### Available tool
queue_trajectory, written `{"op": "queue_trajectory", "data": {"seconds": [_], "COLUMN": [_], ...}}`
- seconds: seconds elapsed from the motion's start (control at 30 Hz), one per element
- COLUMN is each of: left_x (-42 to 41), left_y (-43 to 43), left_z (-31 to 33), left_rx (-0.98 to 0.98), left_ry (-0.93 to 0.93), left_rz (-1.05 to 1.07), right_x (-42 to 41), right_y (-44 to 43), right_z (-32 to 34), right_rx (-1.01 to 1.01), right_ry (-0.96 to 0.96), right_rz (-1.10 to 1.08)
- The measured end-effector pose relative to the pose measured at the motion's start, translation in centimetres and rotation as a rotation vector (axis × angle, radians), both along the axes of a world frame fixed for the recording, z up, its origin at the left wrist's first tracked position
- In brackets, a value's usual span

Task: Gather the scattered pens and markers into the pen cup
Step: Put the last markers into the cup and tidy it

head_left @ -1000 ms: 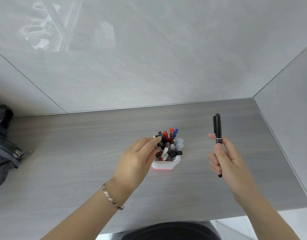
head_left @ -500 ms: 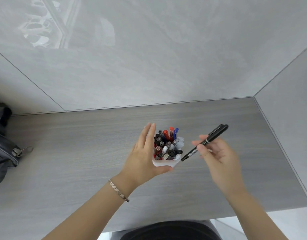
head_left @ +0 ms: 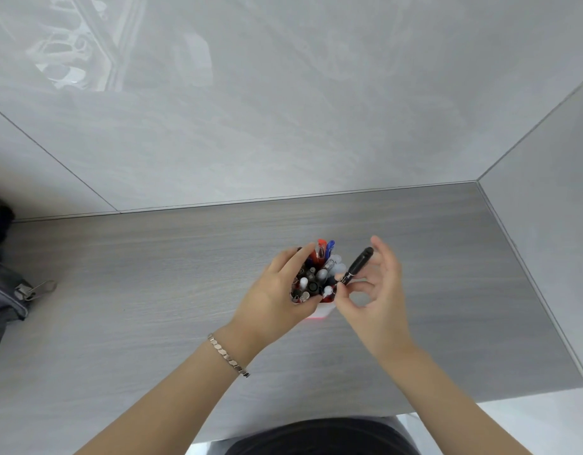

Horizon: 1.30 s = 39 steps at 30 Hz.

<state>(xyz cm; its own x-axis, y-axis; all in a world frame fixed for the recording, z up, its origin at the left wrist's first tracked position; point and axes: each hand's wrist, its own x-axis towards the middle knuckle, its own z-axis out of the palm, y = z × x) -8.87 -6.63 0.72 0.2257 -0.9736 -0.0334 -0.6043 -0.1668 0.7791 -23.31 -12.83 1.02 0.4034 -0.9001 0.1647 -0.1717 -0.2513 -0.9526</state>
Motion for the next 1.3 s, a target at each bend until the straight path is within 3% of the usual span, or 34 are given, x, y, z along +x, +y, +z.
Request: {"op": "queue_trajectory", "data": {"seconds": [0.17,0.33,0.57,0.8,0.97,1.1,1.3], "left_x": [0.4,0.3,-0.1,-0.6,-1.0,1.8,8.9], "left_y": [0.1,0.2,0.5,0.4,0.1,-0.2,-2.0], "left_z": [0.1,-0.1,-0.4,-1.7,-1.3,0.4,2.9], "left_rx": [0.044,0.065,0.117,0.132,0.108,0.040,0.025], "left_ry": [-0.022,-0.027,0.074,0.132,0.264,0.390,0.258], "left_rz": [-0.043,-0.032,0.044,0.122,0.237,0.363,0.437], "right_x": [-0.9,-2.7,-0.8,-3.3,-3.2,-0.8,3.2], "right_y": [-0.9,-1.2,0.3,1.3,-0.7,-4.7,-7.7], "right_z": [0.5,0.0,-2.5,-4.5,-3.3,-1.0,-0.3], "right_rx": [-0.383,-0.399,-0.476,-0.491,-0.274,-0.097,0.009], "right_ry": [0.264,0.280,0.264,0.481,0.577,0.950,1.113], "right_rz": [0.118,0.037,0.127,0.107,0.095,0.253,0.468]}}
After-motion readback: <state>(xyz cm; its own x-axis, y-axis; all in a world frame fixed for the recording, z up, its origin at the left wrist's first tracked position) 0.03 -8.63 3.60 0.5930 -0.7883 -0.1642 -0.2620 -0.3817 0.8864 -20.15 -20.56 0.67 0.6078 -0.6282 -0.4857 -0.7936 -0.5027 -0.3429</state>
